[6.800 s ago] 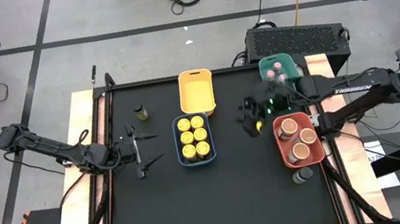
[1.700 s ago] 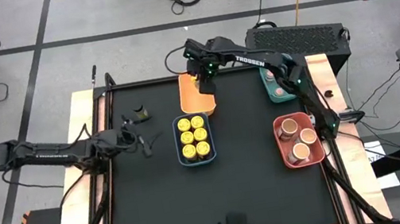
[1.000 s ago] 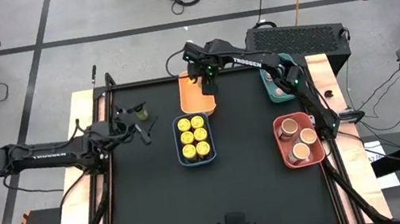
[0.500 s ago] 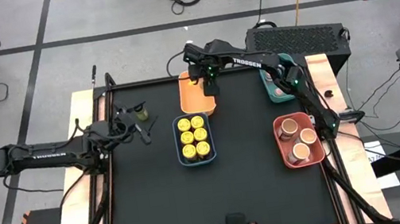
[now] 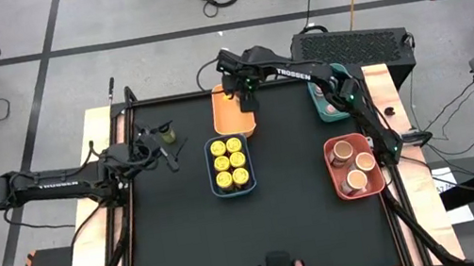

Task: Sort spices by type
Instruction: Put the black seasoning bottle into the yellow bin

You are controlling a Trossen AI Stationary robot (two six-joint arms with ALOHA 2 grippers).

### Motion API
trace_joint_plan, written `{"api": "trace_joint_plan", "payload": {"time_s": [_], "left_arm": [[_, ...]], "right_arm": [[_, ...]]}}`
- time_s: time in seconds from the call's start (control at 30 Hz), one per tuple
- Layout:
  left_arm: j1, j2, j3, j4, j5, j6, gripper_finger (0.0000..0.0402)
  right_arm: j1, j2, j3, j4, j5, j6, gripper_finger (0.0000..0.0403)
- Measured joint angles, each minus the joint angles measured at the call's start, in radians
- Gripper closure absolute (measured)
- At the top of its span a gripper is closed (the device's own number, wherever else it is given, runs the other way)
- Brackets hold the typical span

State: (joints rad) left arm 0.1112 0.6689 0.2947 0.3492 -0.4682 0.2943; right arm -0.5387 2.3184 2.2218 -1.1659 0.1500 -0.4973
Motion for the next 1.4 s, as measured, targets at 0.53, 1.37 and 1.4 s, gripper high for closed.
{"api": "trace_joint_plan", "payload": {"time_s": [0.53, 1.37, 1.4], "left_arm": [[0.001, -0.001, 0.000, -0.036, -0.011, 0.003, 0.0072], [0.066, -0.034, 0.164, -0.708, -0.158, -0.404, 0.0072], [0.082, -0.034, 0.164, -0.708, -0.161, -0.418, 0.0072]], "right_arm": [[0.060, -0.050, 0.131, 0.045, 0.134, -0.014, 0.0121], [0.207, -0.056, 0.131, 0.315, -0.288, -0.014, 0.0122], [0.207, -0.056, 0.131, 0.322, -0.288, -0.013, 0.0122]]}}
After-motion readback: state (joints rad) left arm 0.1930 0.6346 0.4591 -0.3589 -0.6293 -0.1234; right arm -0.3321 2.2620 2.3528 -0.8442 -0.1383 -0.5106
